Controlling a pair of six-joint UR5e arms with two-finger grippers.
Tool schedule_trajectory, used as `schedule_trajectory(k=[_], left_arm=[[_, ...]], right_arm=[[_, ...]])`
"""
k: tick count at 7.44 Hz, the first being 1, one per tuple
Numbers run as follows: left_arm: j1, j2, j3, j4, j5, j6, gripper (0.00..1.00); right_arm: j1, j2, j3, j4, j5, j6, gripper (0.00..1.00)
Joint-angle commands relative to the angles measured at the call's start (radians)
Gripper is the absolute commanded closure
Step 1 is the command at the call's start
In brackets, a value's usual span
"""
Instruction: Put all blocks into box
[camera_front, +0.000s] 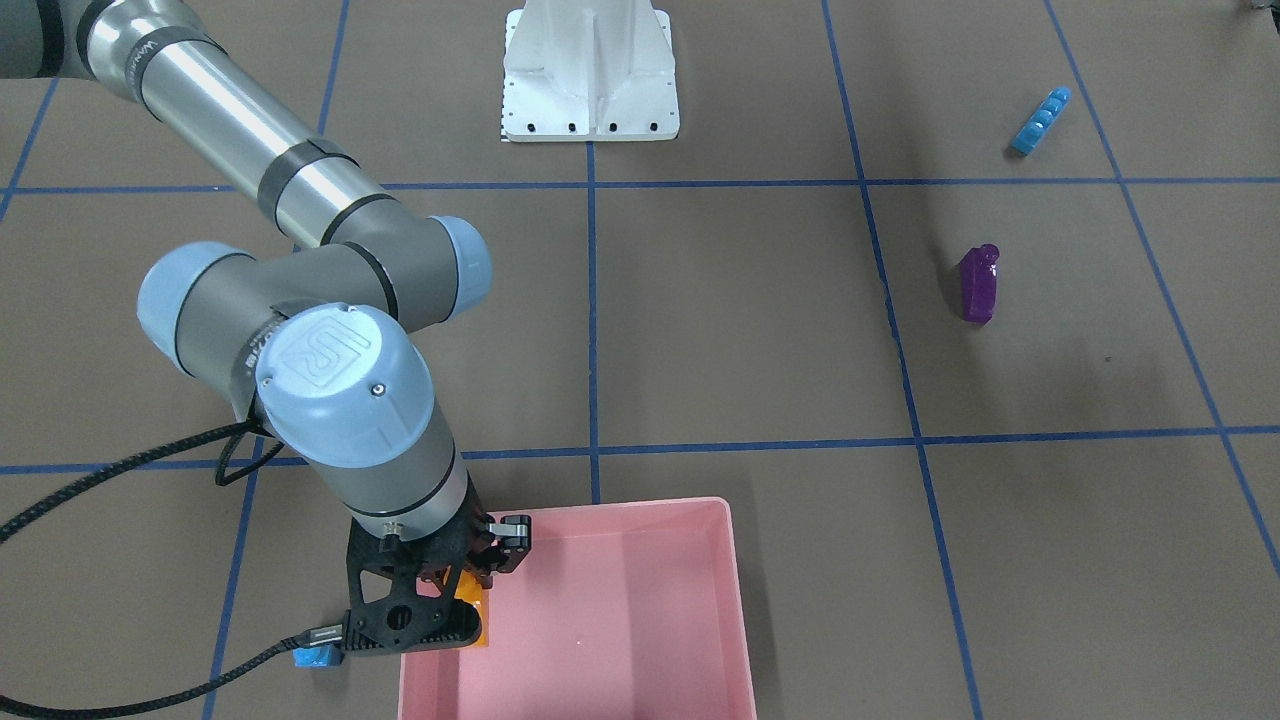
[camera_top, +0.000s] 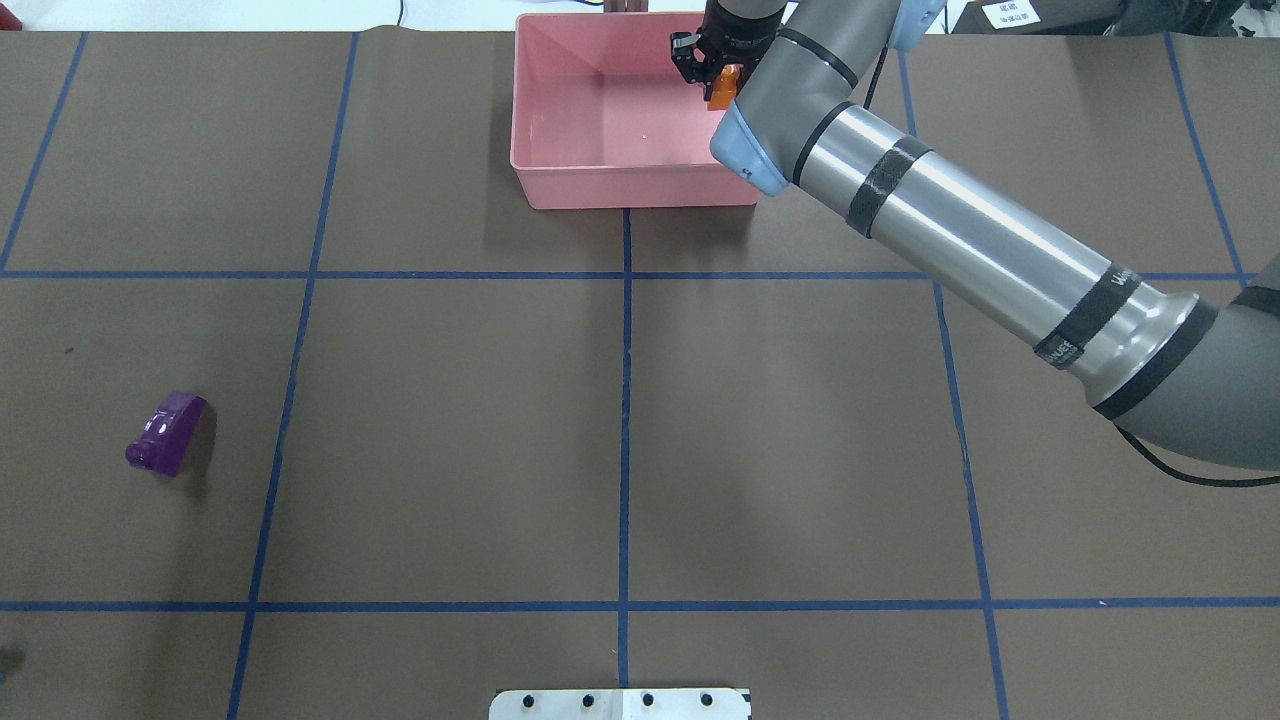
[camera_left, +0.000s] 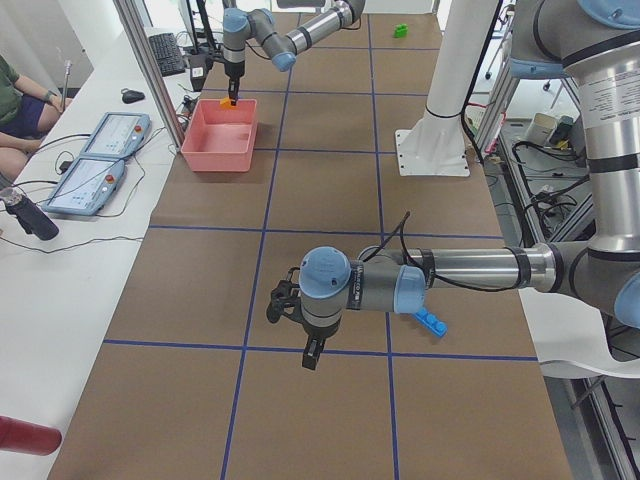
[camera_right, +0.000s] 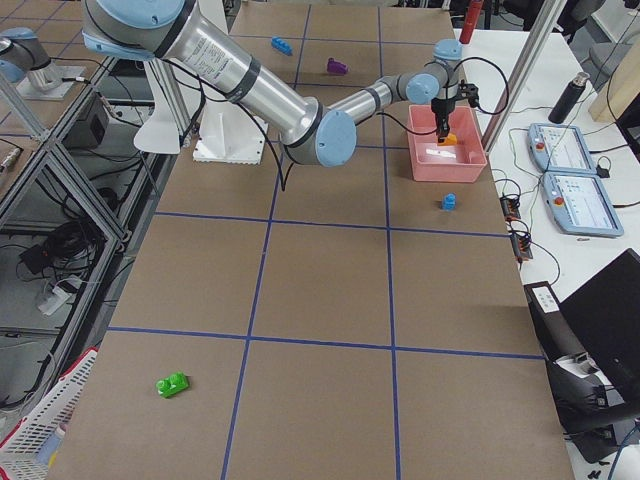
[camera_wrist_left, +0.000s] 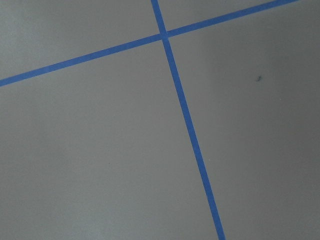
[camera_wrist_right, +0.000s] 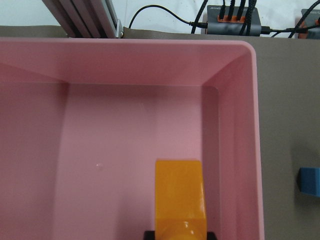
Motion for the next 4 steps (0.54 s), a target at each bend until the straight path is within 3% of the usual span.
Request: schedule_trajectory(k=[1, 3, 4], left_arm=[[0.002, 0.0, 0.0, 0.0, 0.0, 0.0, 0.0], [0.002, 0.0, 0.002, 0.0, 0.0, 0.0, 0.0], [0.002, 0.0, 0.002, 0.0, 0.0, 0.0, 0.0]], right_arm=[[0.0, -0.008, -0.017, 0.017, -0.005, -0.001, 1.0], [0.011, -0.028, -0.018, 0.017, -0.003, -0.001, 1.0], [0.01, -0.028, -0.017, 0.019, -0.005, -0.001, 0.43]])
